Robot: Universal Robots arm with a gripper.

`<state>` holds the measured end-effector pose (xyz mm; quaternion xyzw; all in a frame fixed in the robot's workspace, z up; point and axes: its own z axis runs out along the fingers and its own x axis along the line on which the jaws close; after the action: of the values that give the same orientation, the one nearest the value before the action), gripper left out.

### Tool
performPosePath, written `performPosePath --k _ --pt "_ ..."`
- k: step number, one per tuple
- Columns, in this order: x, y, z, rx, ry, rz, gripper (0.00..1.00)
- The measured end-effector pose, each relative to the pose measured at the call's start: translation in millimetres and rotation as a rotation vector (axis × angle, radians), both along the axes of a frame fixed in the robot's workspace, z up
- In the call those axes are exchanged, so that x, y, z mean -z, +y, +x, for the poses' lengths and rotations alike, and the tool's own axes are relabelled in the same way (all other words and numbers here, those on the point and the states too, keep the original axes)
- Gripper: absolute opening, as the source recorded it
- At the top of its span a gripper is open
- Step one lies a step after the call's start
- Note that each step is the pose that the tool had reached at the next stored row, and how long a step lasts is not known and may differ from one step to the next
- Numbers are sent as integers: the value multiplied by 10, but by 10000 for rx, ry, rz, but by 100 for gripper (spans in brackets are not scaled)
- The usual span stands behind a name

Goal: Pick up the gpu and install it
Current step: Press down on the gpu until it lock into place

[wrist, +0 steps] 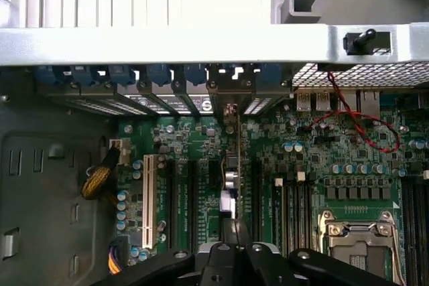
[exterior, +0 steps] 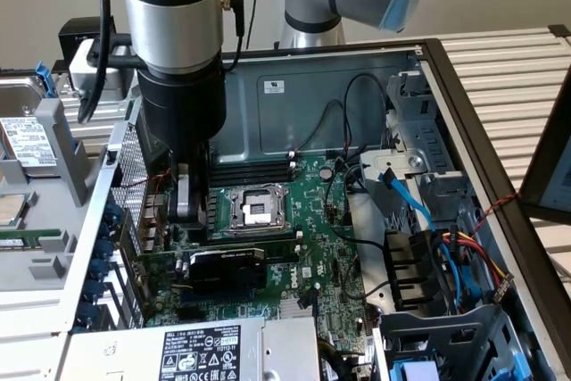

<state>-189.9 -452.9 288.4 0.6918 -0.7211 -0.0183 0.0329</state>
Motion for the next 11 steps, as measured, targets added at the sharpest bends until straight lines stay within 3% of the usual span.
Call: performPosePath --k 6,7,10,11 --pt "73 12 -53 -1 -20 -1 11" --pt "78 12 -54 0 -50 -2 11" --pt "97 13 -56 1 -210 0 11" --pt "105 13 -57 1 -232 -1 11"
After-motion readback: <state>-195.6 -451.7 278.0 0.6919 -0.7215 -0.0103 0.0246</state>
